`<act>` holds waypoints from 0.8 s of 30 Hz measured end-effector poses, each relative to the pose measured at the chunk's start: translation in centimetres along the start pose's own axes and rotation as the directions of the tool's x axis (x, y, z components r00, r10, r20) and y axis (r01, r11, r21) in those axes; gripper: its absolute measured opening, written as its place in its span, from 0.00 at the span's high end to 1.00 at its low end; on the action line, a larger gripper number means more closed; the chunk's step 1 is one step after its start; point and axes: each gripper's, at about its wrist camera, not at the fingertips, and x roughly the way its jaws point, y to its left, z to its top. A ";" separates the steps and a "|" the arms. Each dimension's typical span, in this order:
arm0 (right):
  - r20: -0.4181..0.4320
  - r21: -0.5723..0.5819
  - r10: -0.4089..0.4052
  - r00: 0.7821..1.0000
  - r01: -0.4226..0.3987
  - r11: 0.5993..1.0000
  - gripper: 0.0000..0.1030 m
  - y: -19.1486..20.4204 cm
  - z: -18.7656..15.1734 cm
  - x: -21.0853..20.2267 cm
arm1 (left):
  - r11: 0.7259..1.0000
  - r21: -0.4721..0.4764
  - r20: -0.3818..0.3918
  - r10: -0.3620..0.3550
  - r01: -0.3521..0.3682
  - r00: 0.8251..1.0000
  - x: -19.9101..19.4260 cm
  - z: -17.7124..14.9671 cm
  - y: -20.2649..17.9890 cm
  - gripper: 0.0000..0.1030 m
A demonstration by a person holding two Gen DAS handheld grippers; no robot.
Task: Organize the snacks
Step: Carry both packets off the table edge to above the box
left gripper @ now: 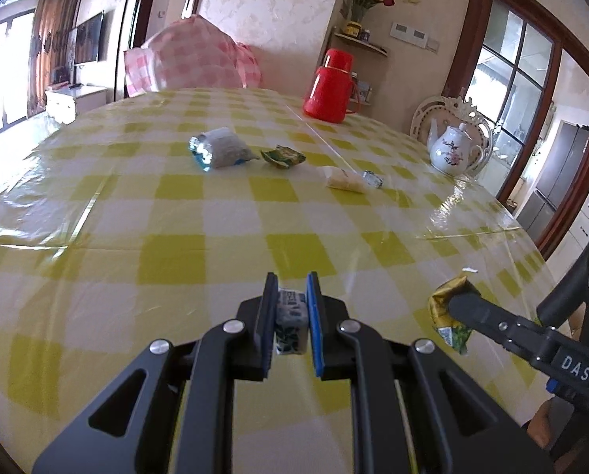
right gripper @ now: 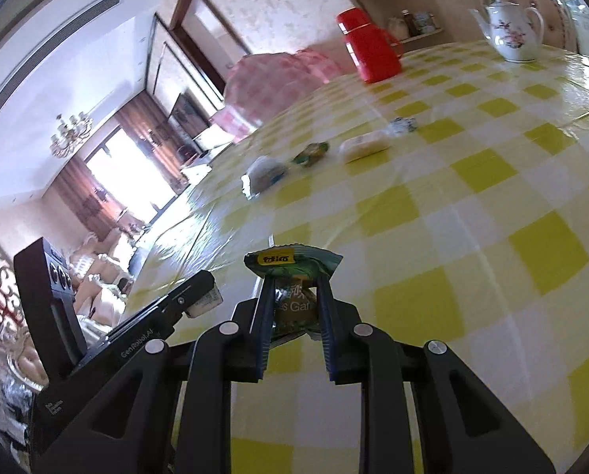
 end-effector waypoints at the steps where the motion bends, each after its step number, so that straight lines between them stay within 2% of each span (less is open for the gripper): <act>1: -0.002 -0.003 0.009 1.000 -0.009 1.000 0.79 0.3 -0.2 0.0 | 1.000 0.002 0.005 0.002 -0.002 1.000 -0.6 -0.1 0.2 0.86; 11: -0.051 -0.063 0.093 0.994 -0.096 0.993 0.79 3.7 -2.9 -0.5 | 0.987 0.139 0.108 0.068 -0.083 0.992 -7.8 -2.1 -0.6 0.86; 16: -0.071 -0.082 0.118 0.991 -0.123 0.989 0.79 4.8 -3.6 -0.5 | 0.984 0.154 0.138 0.064 -0.085 0.988 -10.3 -3.0 0.3 0.86; 20: -0.097 -0.113 0.147 0.984 -0.158 0.981 0.79 6.6 -4.6 -0.5 | 0.973 0.198 0.193 0.078 -0.117 0.978 -13.1 -3.6 1.0 0.86; 24: -0.154 -0.154 0.193 0.969 -0.216 0.964 0.79 9.5 -6.0 0.1 | 0.954 0.247 0.186 0.124 -0.168 0.975 -15.2 -4.4 2.4 0.86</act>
